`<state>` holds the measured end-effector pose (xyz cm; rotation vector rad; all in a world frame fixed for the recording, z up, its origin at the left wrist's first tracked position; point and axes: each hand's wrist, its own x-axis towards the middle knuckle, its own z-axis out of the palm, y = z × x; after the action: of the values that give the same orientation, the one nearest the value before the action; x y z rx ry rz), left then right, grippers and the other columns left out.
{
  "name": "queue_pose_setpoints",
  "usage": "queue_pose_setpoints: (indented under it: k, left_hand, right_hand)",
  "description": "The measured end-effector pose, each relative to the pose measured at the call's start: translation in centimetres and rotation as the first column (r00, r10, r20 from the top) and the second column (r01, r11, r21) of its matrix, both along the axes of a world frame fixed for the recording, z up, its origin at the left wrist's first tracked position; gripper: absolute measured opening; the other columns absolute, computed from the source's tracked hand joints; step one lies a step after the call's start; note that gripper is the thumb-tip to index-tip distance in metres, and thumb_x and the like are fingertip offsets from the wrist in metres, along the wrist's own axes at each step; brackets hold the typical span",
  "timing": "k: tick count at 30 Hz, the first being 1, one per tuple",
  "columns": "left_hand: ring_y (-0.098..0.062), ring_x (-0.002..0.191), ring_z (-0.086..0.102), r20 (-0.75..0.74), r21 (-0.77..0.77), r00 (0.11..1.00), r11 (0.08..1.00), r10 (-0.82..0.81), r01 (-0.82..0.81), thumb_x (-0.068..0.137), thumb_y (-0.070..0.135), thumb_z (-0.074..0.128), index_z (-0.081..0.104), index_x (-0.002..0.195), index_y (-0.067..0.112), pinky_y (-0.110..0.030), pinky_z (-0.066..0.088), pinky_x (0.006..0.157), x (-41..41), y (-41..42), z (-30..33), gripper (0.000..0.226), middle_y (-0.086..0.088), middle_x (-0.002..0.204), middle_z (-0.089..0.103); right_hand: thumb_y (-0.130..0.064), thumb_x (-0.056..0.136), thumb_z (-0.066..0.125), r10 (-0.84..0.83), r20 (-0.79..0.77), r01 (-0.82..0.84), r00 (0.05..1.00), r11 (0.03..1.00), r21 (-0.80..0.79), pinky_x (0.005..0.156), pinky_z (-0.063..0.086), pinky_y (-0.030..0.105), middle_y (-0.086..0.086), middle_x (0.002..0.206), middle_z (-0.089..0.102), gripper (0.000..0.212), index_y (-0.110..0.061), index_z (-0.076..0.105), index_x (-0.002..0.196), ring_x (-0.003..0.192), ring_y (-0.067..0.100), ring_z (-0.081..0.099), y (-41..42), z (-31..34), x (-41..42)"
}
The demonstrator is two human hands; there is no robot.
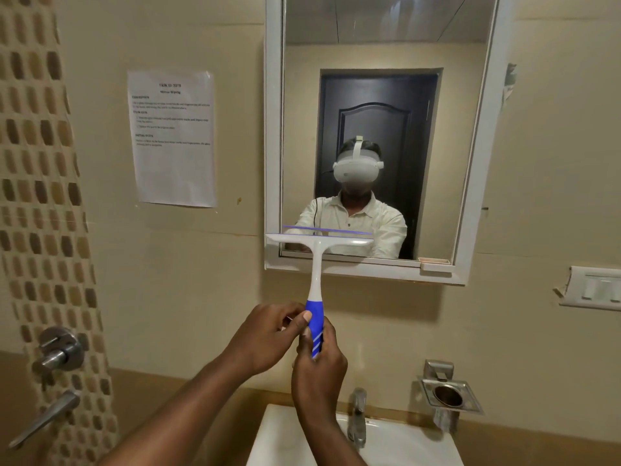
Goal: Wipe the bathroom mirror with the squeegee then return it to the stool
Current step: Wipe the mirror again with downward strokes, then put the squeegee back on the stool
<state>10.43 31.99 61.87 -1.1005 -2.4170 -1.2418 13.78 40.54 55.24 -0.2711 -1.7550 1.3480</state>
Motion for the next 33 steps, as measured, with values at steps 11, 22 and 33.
queue_pose_setpoints:
  k: [11,22,33]
  left_hand:
    - [-0.022,0.078,0.067,0.173,0.288,0.979,0.946,0.104,-0.151,0.087,0.021,0.064,0.069,0.081,0.023,-0.037,0.055,0.075,0.1,-4.8,0.9,0.008,-0.006,0.081,0.072]
    - [-0.016,0.068,0.066,0.227,0.247,0.906,0.879,0.357,-0.408,0.086,0.02,0.065,0.067,0.075,0.014,-0.036,0.052,0.072,1.9,-12.1,-3.2,0.013,-0.009,0.073,0.071]
    - [-0.018,0.057,0.045,0.388,0.118,0.77,0.801,0.506,-0.586,0.08,0.032,0.062,0.054,0.066,0.001,-0.038,0.039,0.059,2.5,-20.1,-12.4,0.035,-0.016,0.059,0.051]
  right_hand:
    - [-0.023,0.095,0.049,0.321,-0.075,-0.305,0.944,0.937,0.17,0.063,0.052,0.023,-0.007,0.081,0.063,0.021,-0.041,0.05,0.107,0.069,0.009,0.06,-3.6,2.6,0.0]
    - [-0.025,0.091,0.056,0.583,0.15,-0.601,0.798,0.788,0.134,0.063,0.042,0.015,-0.001,0.083,0.06,0.013,-0.018,0.066,0.097,0.074,0.01,0.056,-8.1,-0.2,-0.4]
    - [-0.013,0.085,0.062,0.813,0.419,-0.859,0.404,0.495,-0.132,0.051,0.037,0.007,-0.016,0.052,0.061,0.004,-0.016,0.063,0.082,0.05,-0.007,0.054,-14.0,-6.2,-0.9]
